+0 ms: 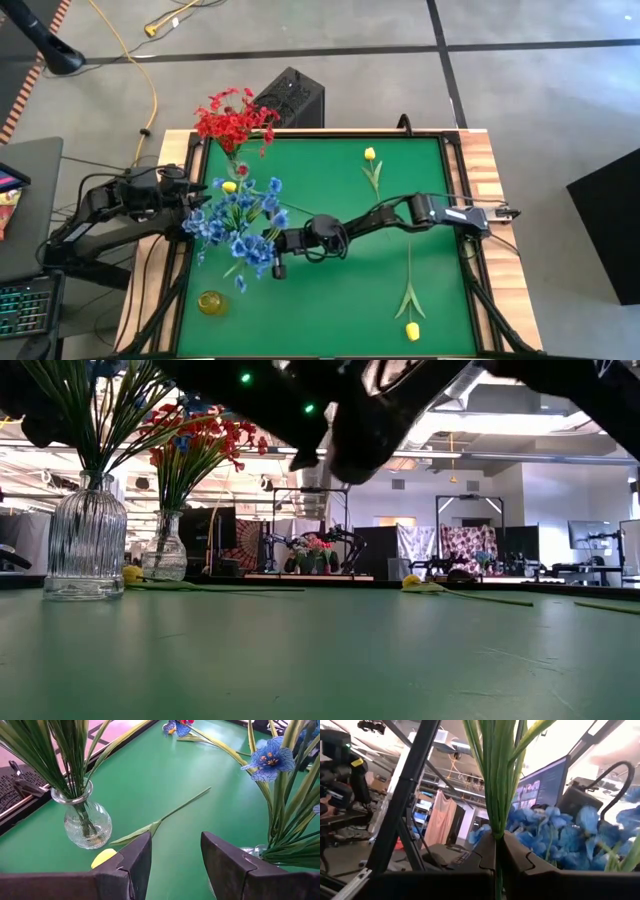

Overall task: Sort flowers into vase by color
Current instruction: Put the blue flowers into the bottom transparent vase

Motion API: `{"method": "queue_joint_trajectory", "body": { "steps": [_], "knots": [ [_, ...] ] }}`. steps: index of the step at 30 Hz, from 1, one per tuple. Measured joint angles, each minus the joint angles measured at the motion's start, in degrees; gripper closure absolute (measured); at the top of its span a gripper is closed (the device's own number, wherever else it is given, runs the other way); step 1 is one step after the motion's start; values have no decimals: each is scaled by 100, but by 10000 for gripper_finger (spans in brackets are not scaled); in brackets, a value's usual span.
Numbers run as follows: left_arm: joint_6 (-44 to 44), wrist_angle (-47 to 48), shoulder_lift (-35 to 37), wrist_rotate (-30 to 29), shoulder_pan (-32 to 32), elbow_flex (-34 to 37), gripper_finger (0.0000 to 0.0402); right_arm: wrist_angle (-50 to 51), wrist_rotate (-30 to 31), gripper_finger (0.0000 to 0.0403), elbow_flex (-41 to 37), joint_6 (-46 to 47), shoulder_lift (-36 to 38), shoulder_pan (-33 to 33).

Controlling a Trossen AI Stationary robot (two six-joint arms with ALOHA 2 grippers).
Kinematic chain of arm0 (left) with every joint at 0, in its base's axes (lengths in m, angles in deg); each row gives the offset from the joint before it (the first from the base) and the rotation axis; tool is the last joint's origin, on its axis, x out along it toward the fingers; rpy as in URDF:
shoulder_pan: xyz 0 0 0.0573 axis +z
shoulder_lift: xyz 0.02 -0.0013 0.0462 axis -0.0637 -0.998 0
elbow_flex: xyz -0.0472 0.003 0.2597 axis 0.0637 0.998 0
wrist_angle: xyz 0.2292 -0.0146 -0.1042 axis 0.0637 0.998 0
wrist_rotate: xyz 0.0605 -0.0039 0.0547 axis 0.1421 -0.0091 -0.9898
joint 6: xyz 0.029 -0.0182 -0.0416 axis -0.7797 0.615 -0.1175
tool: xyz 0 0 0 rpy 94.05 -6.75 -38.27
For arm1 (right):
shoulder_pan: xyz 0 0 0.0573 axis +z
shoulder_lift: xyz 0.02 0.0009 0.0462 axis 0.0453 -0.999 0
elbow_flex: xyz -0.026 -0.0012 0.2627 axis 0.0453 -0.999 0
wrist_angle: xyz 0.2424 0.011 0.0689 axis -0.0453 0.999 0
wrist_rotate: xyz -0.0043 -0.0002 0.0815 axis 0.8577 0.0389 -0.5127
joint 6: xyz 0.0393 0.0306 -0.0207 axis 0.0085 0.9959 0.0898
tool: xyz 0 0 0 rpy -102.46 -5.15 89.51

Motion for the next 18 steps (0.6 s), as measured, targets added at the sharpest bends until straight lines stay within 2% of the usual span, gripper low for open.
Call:
{"method": "queue_joint_trajectory", "body": {
  "steps": [4, 18],
  "knots": [
    [24, 26, 0, 0, 0, 0, 244, 39, -3, 371, 332, -1, -255, -63],
    [21, 24, 0, 0, 0, 0, 244, 545, 72, 371, 358, 2, -311, -252]
  ]
}}
